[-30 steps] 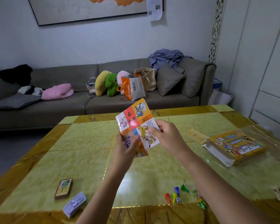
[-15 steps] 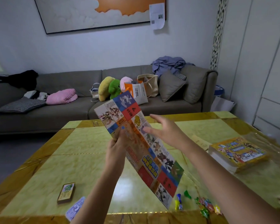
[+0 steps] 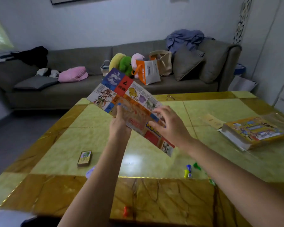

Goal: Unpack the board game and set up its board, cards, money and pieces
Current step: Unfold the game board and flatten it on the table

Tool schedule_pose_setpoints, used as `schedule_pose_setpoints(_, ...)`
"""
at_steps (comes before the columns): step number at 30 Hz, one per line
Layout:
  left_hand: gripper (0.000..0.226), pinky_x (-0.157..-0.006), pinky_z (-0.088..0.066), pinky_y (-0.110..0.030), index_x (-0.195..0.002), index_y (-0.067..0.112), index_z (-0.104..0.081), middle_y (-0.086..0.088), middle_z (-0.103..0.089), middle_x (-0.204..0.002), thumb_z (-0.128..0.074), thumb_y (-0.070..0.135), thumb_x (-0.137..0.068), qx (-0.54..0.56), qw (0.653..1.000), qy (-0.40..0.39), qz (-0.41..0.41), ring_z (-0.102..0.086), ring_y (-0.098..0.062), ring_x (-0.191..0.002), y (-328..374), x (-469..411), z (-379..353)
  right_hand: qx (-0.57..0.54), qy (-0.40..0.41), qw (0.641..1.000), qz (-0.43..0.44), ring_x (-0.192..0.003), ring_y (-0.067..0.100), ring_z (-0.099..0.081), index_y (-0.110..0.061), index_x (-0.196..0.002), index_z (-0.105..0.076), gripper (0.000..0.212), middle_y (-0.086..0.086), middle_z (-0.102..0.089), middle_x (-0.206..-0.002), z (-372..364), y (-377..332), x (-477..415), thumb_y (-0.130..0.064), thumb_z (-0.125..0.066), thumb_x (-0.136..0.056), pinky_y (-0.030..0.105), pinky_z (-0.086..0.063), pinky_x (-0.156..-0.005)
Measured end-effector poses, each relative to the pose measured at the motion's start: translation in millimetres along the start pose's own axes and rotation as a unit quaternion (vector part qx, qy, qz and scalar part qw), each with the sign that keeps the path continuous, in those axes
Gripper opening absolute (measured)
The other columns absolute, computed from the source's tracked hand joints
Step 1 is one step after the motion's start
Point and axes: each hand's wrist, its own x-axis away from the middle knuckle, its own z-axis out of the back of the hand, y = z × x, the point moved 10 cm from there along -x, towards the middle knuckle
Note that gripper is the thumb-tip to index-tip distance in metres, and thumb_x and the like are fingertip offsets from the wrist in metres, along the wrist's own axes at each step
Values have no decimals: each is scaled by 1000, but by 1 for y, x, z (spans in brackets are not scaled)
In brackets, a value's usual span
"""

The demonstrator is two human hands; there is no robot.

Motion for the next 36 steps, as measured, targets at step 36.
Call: schedule_pose_setpoints(36,43,-69,-54,-50,-139,11,-43,-19,-61,-124,-36,32,-103,241,969,33,34,-65,-29,-104,-14,-16,77,73,-281,940,-177,-102,17,-57,-14,-111,-66,20,3,-60,-113,-67,103,97,-16,-53,-96,22,-40,-86)
